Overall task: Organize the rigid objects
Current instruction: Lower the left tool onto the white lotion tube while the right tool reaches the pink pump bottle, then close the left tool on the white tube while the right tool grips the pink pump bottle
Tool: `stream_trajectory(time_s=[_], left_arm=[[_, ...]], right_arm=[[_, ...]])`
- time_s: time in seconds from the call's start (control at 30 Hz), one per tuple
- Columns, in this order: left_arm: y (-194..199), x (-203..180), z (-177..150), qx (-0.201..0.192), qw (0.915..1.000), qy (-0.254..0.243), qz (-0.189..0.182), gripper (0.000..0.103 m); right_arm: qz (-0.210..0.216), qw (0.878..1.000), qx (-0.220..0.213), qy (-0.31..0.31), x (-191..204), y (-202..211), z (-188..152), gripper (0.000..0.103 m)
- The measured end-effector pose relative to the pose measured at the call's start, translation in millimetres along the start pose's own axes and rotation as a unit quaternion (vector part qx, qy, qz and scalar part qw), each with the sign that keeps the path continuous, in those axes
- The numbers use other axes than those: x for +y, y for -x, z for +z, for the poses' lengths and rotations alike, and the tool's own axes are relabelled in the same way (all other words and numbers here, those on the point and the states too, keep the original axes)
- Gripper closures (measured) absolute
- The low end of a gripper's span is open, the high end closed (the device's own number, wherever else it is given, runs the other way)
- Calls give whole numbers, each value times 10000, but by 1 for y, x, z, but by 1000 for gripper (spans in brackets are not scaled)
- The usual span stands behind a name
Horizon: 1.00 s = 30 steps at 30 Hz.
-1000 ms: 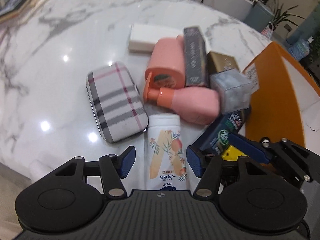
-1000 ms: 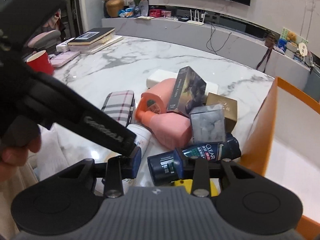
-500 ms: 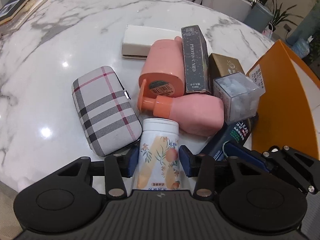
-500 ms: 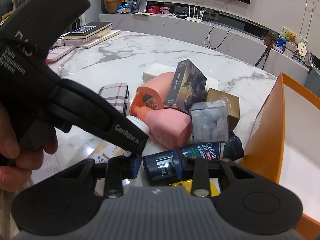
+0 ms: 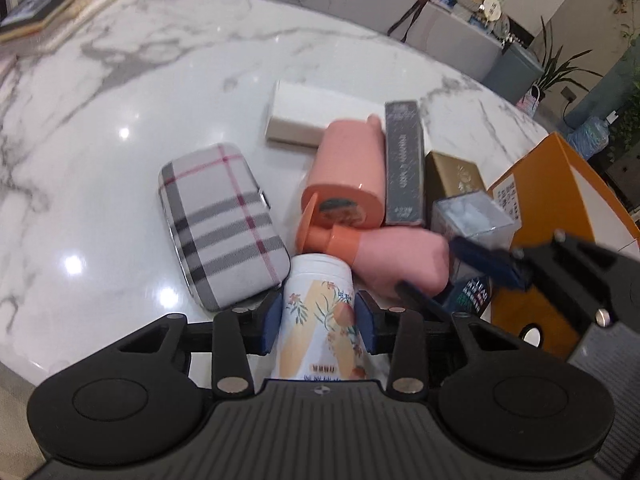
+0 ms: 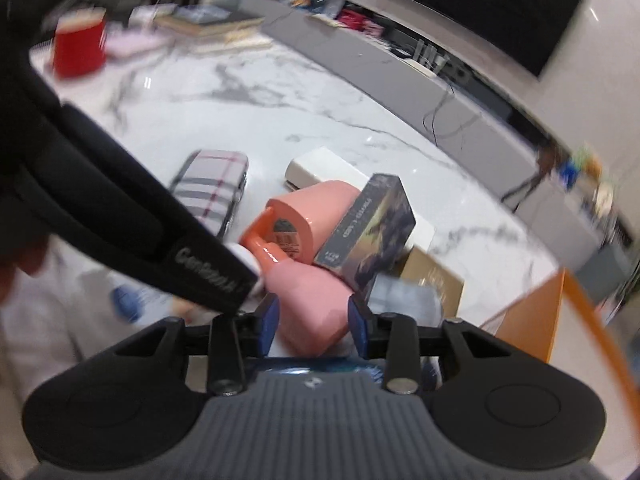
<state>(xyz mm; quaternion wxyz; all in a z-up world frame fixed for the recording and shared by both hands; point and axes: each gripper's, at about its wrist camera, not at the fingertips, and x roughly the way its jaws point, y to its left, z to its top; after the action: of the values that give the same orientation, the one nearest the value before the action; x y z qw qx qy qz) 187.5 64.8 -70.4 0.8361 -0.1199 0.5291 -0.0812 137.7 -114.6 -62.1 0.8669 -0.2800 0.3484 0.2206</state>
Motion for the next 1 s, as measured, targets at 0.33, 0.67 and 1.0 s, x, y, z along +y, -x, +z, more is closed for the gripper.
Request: stream_trajectory(time_s=[0.33, 0.67, 1.0], left_arm=[[-7, 17, -1, 355, 9985, 314, -274, 55], [1, 31, 0, 218, 9967, 750, -201, 56], [-3, 38, 2, 253, 9952, 935, -123, 45]], right_arm=[[263, 9937, 684, 852, 3, -36, 19, 38], [909, 9875, 1076, -706, -27, -23, 33, 58], [1535, 9689, 1430, -1312, -39, -12, 36, 60]])
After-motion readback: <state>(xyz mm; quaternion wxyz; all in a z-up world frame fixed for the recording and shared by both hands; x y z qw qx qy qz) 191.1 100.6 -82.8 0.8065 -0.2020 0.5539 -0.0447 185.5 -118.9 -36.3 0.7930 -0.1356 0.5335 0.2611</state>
